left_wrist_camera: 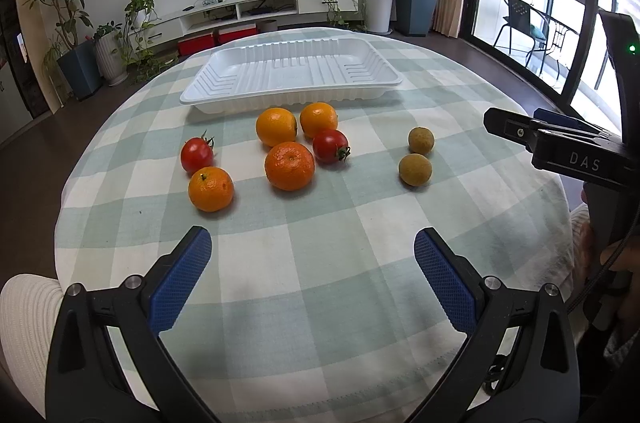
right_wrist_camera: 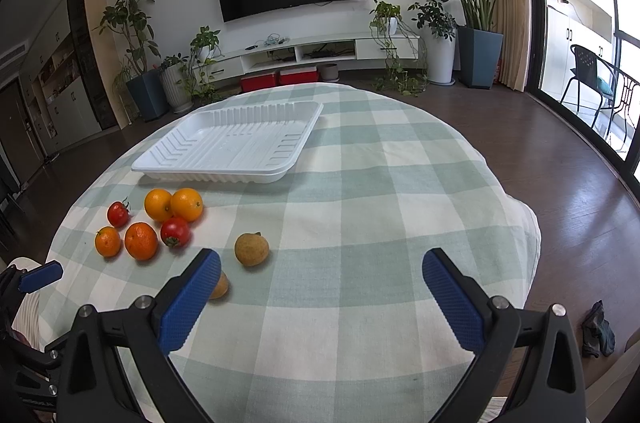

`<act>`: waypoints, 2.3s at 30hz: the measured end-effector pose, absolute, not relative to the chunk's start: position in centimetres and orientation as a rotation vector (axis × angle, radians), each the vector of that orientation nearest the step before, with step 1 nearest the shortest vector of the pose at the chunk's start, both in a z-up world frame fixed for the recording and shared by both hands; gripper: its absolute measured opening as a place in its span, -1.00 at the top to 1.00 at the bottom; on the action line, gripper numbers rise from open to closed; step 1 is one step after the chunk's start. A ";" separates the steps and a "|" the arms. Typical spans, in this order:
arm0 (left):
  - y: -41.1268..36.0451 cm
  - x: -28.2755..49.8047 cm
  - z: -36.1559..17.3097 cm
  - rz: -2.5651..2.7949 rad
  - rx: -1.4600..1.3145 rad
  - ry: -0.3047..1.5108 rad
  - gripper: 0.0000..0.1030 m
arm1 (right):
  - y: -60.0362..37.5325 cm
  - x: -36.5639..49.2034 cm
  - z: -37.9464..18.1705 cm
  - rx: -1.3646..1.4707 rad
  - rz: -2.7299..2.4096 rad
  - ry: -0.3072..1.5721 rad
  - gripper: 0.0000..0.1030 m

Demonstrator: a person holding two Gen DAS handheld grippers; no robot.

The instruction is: Organize fruits

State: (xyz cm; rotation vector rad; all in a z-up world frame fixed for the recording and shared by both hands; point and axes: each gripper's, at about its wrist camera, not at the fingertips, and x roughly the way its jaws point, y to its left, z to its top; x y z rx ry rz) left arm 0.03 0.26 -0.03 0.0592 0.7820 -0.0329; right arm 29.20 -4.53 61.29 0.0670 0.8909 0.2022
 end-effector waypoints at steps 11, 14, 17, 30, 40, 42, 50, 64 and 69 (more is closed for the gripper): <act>0.3 0.0 0.0 -0.034 0.056 0.782 -0.99 | -4.5 29.2 61.3 0.066 0.202 0.891 -1.00; 0.2 0.0 0.1 -0.033 0.056 0.781 -0.99 | -4.4 29.2 61.3 0.065 0.202 0.892 -1.00; 0.2 -0.1 0.1 -0.035 0.056 0.781 -0.99 | -4.4 29.2 61.3 0.065 0.202 0.891 -1.00; 0.3 -0.1 0.1 -0.035 0.053 0.780 -0.99 | -4.4 29.2 61.3 0.064 0.202 0.892 -1.00; 0.3 -0.1 0.1 -0.035 0.052 0.780 -0.99 | -4.4 29.2 61.3 0.063 0.201 0.893 -1.00; 0.3 -0.1 0.1 -0.036 0.050 0.780 -0.99 | -4.4 29.2 61.3 0.063 0.201 0.894 -1.00; 0.3 -0.1 0.1 -0.036 0.050 0.780 -0.99 | -4.4 29.2 61.3 0.063 0.202 0.894 -1.00; 0.2 -0.1 0.2 -0.037 0.048 0.781 -0.99 | -4.2 29.3 61.2 0.060 0.203 0.897 -1.00; -0.2 -0.2 0.5 -0.035 0.047 0.785 -0.99 | -4.1 29.2 61.2 0.056 0.209 0.901 -1.00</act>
